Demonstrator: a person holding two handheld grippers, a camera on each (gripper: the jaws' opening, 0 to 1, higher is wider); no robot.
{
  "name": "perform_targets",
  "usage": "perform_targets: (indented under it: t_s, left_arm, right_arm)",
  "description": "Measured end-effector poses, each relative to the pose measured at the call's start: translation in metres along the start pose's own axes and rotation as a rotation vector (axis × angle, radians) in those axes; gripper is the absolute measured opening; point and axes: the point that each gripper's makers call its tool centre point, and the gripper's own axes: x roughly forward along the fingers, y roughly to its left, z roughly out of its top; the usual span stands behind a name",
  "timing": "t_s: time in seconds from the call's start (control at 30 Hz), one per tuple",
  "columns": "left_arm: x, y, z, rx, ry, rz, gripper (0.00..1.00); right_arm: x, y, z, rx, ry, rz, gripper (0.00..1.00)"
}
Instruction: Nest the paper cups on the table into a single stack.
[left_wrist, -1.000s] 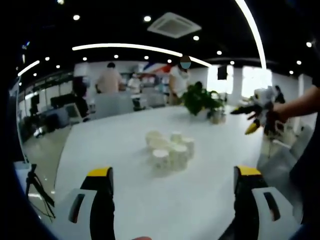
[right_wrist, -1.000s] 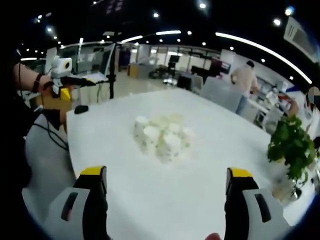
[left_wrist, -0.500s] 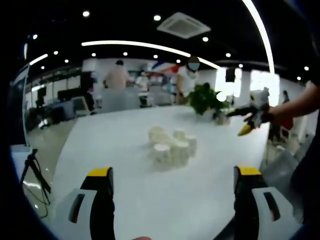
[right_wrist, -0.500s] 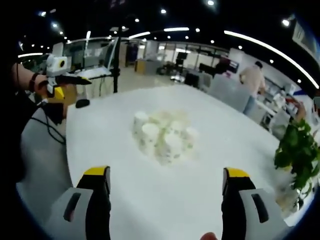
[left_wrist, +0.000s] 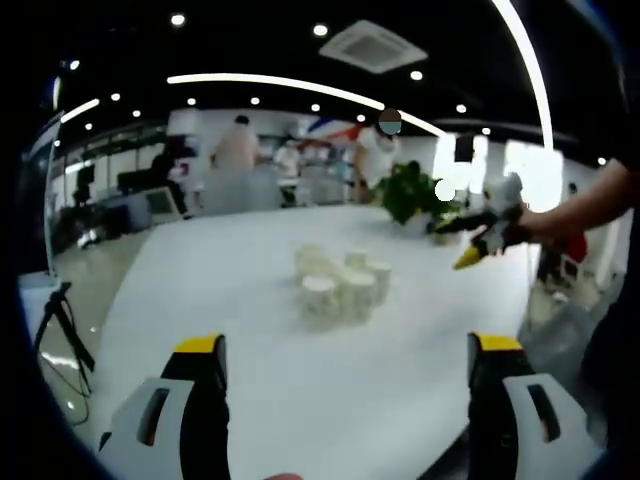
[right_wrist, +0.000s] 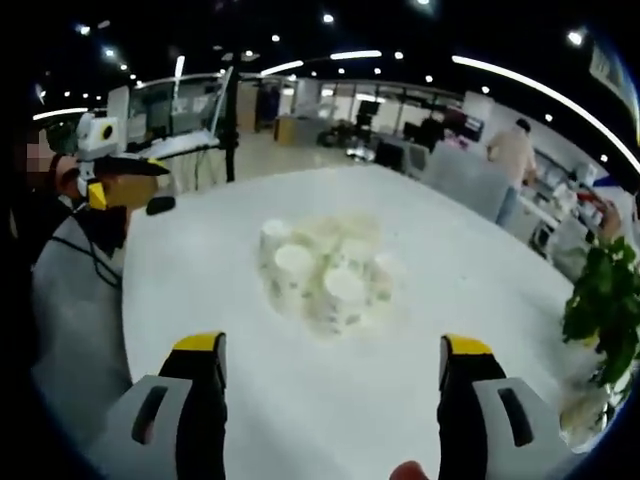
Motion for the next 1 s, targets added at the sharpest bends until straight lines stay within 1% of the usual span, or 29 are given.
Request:
perform_targets:
  t_s: [0.13, 0.2, 0.37, 0.47, 0.5, 0.57, 0.63, 0.77, 0.83, 1.0]
  left_arm:
    - [0.001, -0.001, 0.001, -0.011, -0.009, 0.005, 1.00]
    - [0.002, 0.000, -0.001, -0.010, 0.001, 0.009, 1.00]
    - [0.002, -0.002, 0.000, -0.018, -0.009, 0.016, 1.00]
    - [0.001, -0.002, 0.000, -0.015, -0.008, 0.017, 1.00]
    - [0.001, -0.002, 0.000, -0.014, -0.007, 0.017, 1.00]
    - [0.000, -0.001, 0.001, -0.013, -0.008, 0.020, 1.00]
    - [-0.001, 0.001, 0.001, -0.013, -0.008, 0.024, 1.00]
    - [-0.003, 0.001, 0.005, -0.020, -0.018, 0.032, 1.00]
    - [-0.004, 0.001, 0.006, -0.023, -0.025, 0.032, 1.00]
    - [-0.004, 0.000, 0.004, -0.014, -0.016, 0.037, 1.00]
  right_arm:
    - [0.010, -0.002, 0.003, -0.001, 0.005, 0.021, 0.83]
    - [0.015, -0.002, 0.005, -0.020, 0.002, 0.030, 0.82]
    - [0.024, -0.003, 0.010, -0.044, 0.004, 0.044, 0.80]
    - [0.029, -0.003, 0.010, -0.055, 0.015, 0.058, 0.79]
    - [0.031, -0.002, 0.009, -0.054, 0.029, 0.063, 0.80]
    - [0.034, -0.002, 0.010, -0.079, 0.028, 0.067, 0.80]
    - [0.035, -0.001, 0.011, -0.085, 0.025, 0.072, 0.79]
    - [0.039, -0.001, 0.013, -0.099, 0.028, 0.092, 0.71]
    - [0.040, -0.001, 0.014, -0.111, 0.026, 0.092, 0.71]
    - [0.046, -0.003, 0.015, -0.121, 0.023, 0.098, 0.72]
